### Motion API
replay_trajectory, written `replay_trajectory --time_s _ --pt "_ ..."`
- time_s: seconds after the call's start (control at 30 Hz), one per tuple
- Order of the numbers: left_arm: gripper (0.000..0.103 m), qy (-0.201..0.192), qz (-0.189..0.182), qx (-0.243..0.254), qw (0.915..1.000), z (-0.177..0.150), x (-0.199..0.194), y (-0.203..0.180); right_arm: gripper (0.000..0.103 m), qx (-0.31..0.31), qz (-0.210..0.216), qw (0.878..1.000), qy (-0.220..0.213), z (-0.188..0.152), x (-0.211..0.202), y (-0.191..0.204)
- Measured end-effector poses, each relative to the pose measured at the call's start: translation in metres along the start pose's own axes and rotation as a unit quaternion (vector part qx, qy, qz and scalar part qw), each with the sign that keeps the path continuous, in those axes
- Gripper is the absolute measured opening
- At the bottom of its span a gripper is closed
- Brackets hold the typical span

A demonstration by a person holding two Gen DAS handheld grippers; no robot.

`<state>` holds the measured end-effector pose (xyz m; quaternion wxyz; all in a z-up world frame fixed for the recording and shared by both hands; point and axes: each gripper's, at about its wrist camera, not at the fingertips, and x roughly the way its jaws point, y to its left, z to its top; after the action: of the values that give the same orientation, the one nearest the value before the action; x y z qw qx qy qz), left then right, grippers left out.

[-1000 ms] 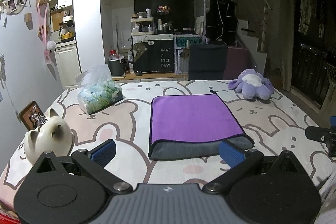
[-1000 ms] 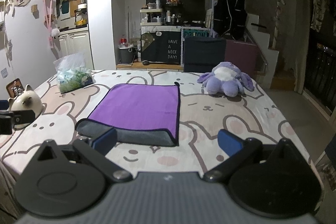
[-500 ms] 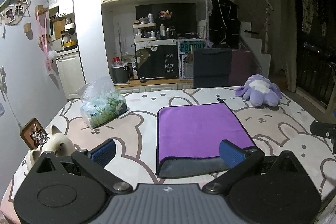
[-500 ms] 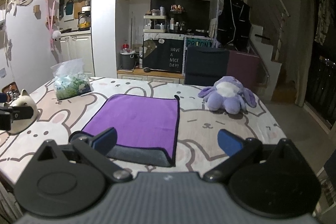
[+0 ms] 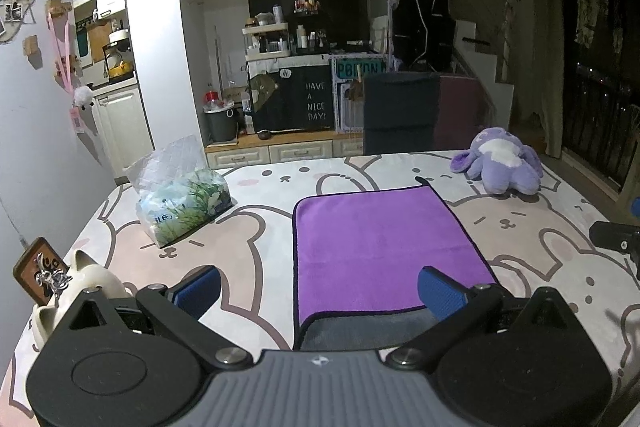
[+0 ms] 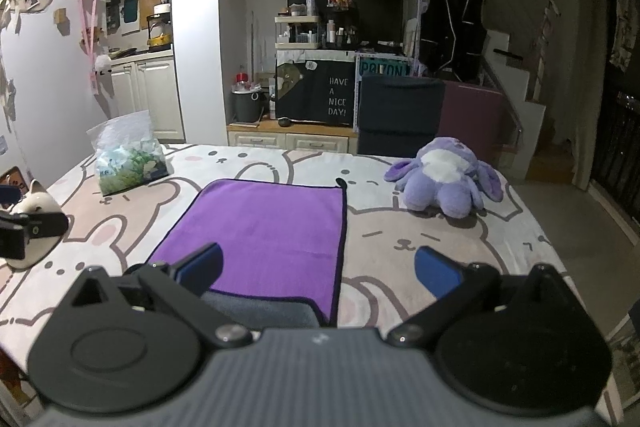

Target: Fold towel

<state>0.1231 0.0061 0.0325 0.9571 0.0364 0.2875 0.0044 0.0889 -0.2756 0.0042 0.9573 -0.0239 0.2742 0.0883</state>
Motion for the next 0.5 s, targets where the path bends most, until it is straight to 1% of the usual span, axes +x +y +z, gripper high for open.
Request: replay_trajectory --time_s 0.3,0.5 --pt "0.103 0.016 0.018 -0.008 0.9997 0.008 0.034 0.009 0.103 -0.014 0.000 1.000 0.007 0.006 0.022 -0.002" --pt "0.103 0.030 0.016 -0.010 0.9994 0.009 0.054 0.015 0.103 -0.013 0.004 0.999 0.030 0.006 0.039 -0.007"
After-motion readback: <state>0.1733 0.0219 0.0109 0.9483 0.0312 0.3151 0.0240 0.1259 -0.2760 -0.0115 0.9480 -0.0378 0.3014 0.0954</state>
